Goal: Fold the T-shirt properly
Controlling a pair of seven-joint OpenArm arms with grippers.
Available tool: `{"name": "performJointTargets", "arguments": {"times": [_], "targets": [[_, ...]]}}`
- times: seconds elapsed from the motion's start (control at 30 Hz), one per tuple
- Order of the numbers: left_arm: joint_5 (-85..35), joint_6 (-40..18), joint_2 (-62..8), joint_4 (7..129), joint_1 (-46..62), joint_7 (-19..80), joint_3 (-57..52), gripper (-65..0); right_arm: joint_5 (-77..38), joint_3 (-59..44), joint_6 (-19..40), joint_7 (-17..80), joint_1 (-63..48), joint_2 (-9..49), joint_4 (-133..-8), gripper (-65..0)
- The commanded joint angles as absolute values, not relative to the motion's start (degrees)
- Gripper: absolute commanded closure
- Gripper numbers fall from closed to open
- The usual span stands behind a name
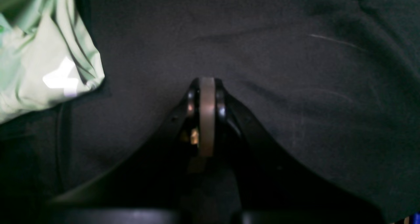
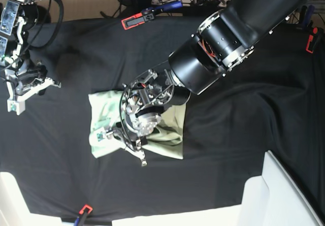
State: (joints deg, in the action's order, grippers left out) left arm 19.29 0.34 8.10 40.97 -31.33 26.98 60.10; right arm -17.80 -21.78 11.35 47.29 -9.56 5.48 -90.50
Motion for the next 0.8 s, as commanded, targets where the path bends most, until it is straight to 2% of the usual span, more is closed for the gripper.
{"name": "performJointTargets", "arguments": {"times": [0.0,0.17,0.3,0.47,0.7,0.73,0.77], "targets": [[20.0,1.54,9.0,41.8,-33.71,25.98,59.82,-8.6,-18.15,-22.11,11.56,46.11,-9.01,6.02,-91.38,-0.1],[20.09,1.54,9.0,41.71,-35.03,25.98,57.19,-41.5,-18.15,-21.93,11.56,46.11,-9.01,6.02,-91.38,-0.1],[20.09,1.54,9.0,42.15,-36.44,25.98,54.2,-63.8,-18.15,-21.76,11.56,46.11,-9.01,6.02,-91.38,-0.1],[20.0,1.54,9.0,45.85,-36.88,26.15,51.74,-65.0,-18.15,-21.76,11.56,46.11,-9.01,6.02,-91.38,-0.1],[19.56,1.36,9.0,66.59,-28.53,36.7,36.97,-65.0,-18.15,-21.76,11.56,46.11,-9.01,5.93,-91.38,-0.3],[19.74,1.36,9.0,69.67,-26.59,37.32,34.77,-60.8,-18.15,-21.76,11.56,46.11,-9.01,5.93,-91.38,-0.3],[20.0,1.36,9.0,72.4,-25.01,37.93,32.75,-52.2,-18.15,-21.76,11.56,46.11,-9.01,5.85,-91.38,-0.3]]}}
